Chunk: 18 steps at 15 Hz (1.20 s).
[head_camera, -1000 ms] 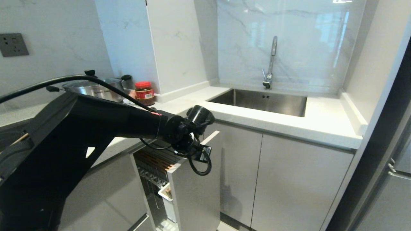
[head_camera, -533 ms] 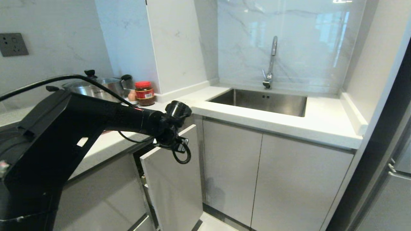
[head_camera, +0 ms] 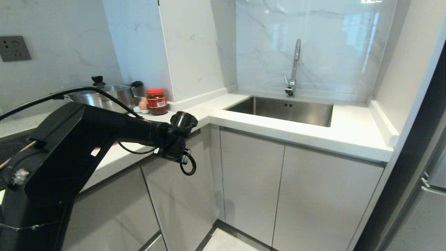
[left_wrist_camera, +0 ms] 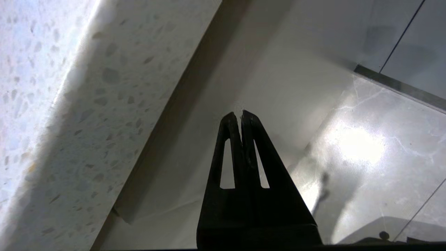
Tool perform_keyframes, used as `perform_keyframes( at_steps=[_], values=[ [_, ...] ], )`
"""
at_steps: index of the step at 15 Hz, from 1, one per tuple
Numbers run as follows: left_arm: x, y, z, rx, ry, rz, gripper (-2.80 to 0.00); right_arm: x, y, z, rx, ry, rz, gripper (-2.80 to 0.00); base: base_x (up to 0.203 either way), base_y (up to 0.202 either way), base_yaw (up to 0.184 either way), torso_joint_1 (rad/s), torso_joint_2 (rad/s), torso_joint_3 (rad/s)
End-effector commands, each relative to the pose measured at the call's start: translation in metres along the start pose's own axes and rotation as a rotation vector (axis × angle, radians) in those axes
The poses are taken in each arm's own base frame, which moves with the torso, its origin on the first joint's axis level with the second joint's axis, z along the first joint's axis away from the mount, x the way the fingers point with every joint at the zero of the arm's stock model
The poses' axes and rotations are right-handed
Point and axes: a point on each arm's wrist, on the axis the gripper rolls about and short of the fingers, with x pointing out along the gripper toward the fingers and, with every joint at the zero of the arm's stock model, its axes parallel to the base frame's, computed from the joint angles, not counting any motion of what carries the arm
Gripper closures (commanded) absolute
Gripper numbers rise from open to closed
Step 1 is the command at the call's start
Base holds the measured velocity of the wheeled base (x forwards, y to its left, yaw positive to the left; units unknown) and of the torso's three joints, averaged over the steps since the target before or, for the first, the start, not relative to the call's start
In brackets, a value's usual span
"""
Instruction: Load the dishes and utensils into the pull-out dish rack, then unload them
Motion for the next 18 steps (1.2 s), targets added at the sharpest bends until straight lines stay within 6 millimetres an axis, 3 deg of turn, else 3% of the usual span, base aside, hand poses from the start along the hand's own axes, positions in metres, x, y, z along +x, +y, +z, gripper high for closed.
perform_keyframes(
  at_steps=[1,5,9,11,14,18],
  values=[
    [0.001,0.0,0.0,0.001,0.003,0.004,0.0,0.0,0.0,0.0,0.001,-0.003,-0.001,0.0,0.0,0.0,0.0,0.0,0.0,0.0],
    [-0.009,0.001,0.003,-0.008,-0.018,-0.003,0.0,0.0,0.0,0.0,0.001,-0.003,-0.001,0.0,0.0,0.0,0.0,0.0,0.0,0.0],
    [-0.041,0.008,0.008,-0.019,-0.07,-0.074,0.0,0.0,0.0,0.0,0.001,-0.003,-0.001,0.0,0.0,0.0,0.0,0.0,0.0,0.0],
    [-0.073,0.027,0.015,-0.057,-0.138,-0.156,0.0,0.0,0.0,0.0,0.001,-0.003,-0.001,0.0,0.0,0.0,0.0,0.0,0.0,0.0],
    [-0.137,0.07,0.02,-0.172,-0.247,-0.35,0.0,0.0,0.0,0.0,0.001,-0.003,-0.001,0.0,0.0,0.0,0.0,0.0,0.0,0.0],
    [-0.233,0.137,-0.006,-0.226,-0.389,-0.571,0.0,0.0,0.0,0.0,0.001,-0.003,-0.001,0.0,0.0,0.0,0.0,0.0,0.0,0.0]
  ],
)
